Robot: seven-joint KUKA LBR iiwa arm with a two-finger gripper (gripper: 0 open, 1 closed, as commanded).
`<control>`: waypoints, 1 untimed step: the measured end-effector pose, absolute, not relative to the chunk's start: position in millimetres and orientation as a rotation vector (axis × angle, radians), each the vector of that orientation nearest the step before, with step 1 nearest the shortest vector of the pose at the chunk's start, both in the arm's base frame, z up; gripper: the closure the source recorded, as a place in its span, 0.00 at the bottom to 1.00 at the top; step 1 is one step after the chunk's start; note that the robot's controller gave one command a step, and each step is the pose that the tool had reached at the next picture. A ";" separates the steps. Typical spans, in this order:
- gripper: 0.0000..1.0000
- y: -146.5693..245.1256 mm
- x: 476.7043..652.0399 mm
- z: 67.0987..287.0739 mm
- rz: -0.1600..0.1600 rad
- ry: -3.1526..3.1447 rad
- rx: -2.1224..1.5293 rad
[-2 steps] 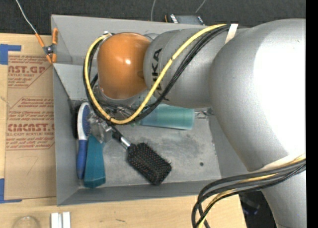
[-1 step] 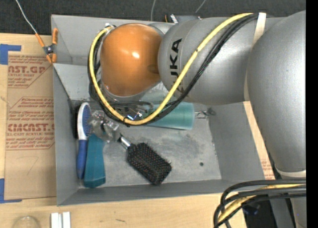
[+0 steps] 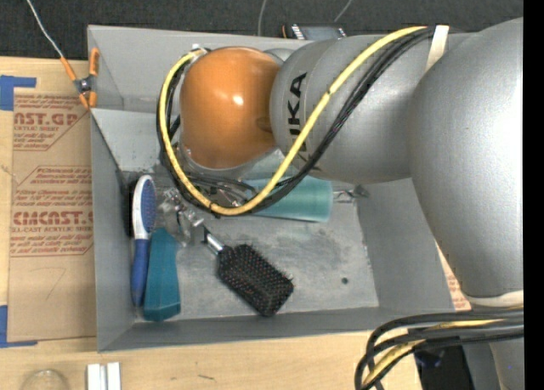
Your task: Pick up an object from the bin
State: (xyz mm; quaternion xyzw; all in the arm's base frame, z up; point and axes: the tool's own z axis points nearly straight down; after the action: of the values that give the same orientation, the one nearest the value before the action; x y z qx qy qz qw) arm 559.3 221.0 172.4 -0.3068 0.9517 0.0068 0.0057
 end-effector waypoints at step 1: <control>1.00 224.5 563.1 99.6 0.019 2.901 -1.175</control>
Offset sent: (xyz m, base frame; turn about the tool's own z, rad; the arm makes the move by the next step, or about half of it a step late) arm 0.0034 0.0031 -0.0726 -0.1447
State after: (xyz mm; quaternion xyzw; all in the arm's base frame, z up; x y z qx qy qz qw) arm 563.1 224.5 99.6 -0.3754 0.9268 0.0061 0.0059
